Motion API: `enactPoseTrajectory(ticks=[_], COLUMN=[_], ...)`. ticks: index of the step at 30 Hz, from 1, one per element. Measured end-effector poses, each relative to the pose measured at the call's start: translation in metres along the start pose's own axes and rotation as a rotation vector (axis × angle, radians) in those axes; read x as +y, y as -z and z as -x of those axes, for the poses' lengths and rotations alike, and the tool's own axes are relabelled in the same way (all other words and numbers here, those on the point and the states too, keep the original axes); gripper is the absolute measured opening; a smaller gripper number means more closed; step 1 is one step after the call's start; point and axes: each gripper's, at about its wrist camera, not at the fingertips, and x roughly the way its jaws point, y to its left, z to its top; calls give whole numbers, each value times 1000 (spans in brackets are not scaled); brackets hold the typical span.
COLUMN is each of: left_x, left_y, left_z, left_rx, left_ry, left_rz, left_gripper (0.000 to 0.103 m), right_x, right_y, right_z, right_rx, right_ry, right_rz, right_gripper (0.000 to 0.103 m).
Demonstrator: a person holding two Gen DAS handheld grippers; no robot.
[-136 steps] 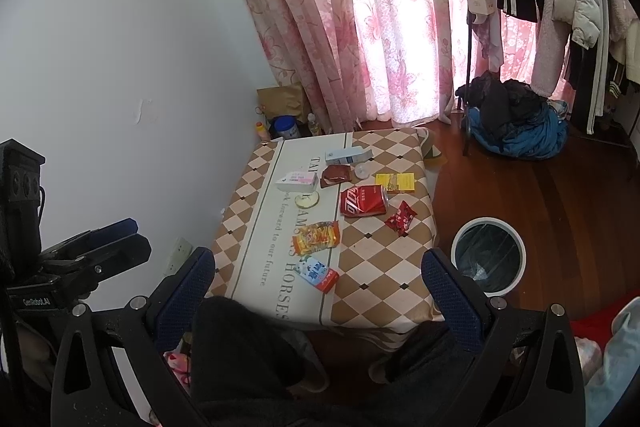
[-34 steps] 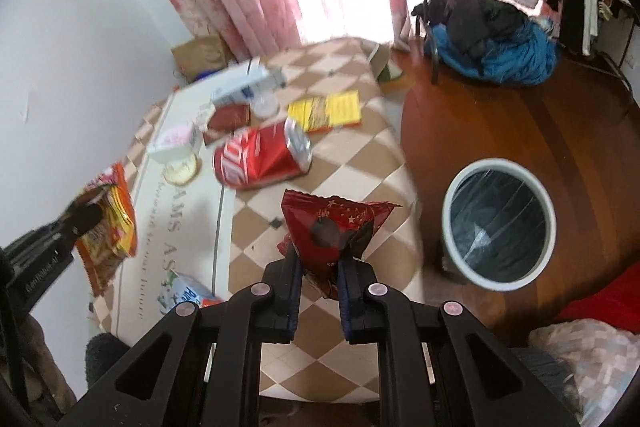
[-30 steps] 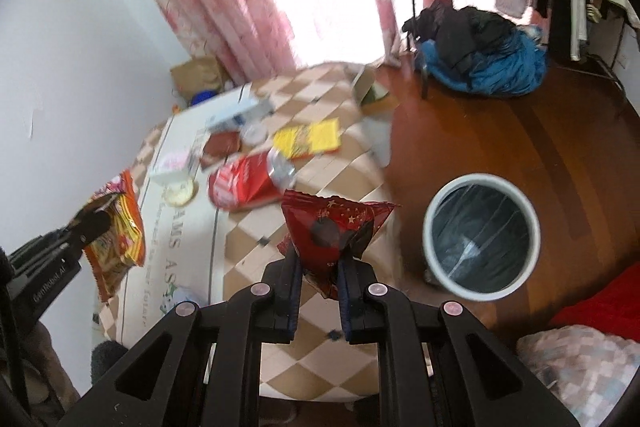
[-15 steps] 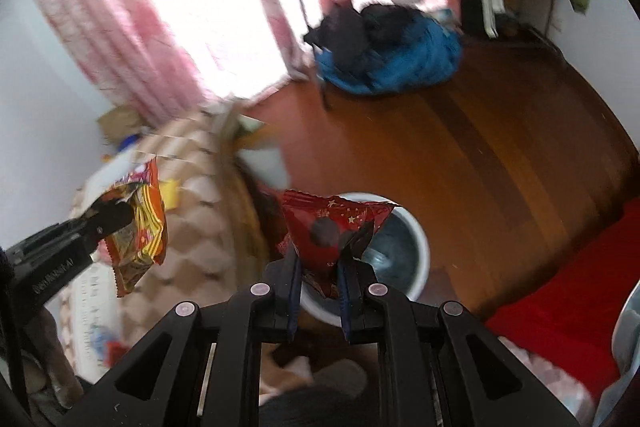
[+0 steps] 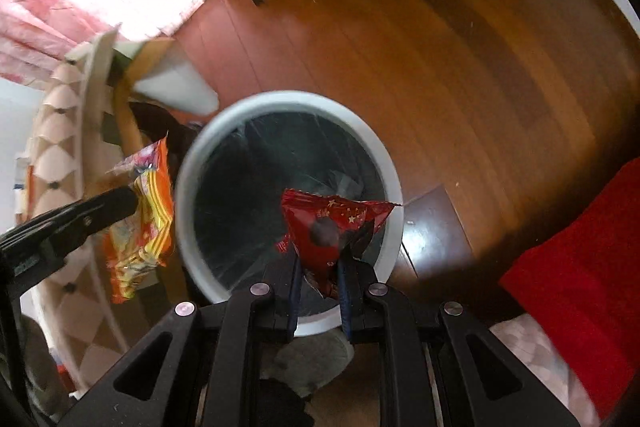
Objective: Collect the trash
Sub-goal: 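Carry both items over the white bin and open both grippers to drop them, then grasp the milk carton with the left gripper while the right grasps the red soda can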
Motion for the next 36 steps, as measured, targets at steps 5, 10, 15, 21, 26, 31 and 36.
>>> enactPoseTrajectory(ticks=[5, 10, 15, 21, 26, 31, 36], left_x=[5, 7, 10, 7, 5, 4, -2], left_y=[4, 14, 19, 19, 25, 31, 43], left_z=[3, 9, 10, 19, 33, 56, 95], left_rx=[-26, -77, -94, -106, -114, -141, -207], left_ry=[-68, -192, -234, -239, -238, -219, -205], left_rz=[7, -21, -19, -31, -34, -22, -26], left_gripper=[103, 103, 103, 103, 103, 103, 103], right_x=[-15, -13, -12, -2, 5, 13, 25], right_y=[2, 1, 5, 7, 10, 16, 25], right_z=[-14, -15, -5, 4, 16, 43, 84], right_rx=[17, -1, -16, -8, -17, -43, -101], right_ry=[4, 90, 199, 222, 216, 207, 194], right_rz=[-27, -21, -8, 6, 6, 1, 9], right_gripper=[74, 103, 103, 103, 103, 103, 103])
